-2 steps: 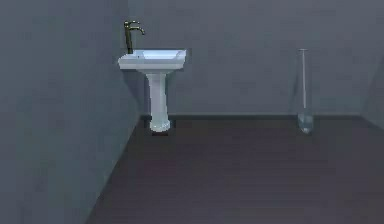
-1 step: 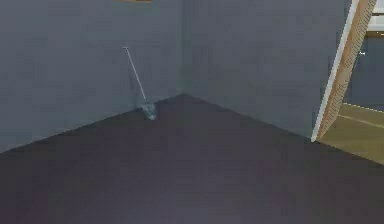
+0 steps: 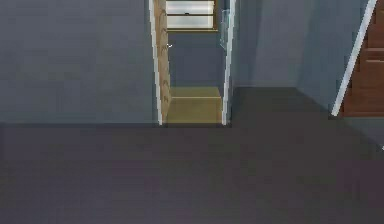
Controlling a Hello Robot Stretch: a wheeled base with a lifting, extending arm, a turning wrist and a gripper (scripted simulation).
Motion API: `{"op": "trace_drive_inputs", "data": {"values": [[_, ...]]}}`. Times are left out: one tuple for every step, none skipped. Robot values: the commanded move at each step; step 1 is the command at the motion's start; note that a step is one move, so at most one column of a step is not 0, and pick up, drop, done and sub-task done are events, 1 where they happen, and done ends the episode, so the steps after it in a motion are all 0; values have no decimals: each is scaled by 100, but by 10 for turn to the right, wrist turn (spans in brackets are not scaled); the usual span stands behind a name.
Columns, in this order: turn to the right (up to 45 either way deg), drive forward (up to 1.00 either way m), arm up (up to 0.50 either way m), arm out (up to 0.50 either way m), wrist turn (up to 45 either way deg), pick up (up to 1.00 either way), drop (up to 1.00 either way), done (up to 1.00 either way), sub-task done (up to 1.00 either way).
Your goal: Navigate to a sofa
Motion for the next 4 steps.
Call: {"op": "trace_drive_inputs", "data": {"values": [[360, 0, 0, 0, 0, 0, 0, 0, 0], [0, 100, 0, 0, 0, 0, 0, 0, 0], [0, 100, 0, 0, 0, 0, 0, 0, 0], [30, 0, 0, 0, 0, 0, 0, 0, 0]]}}
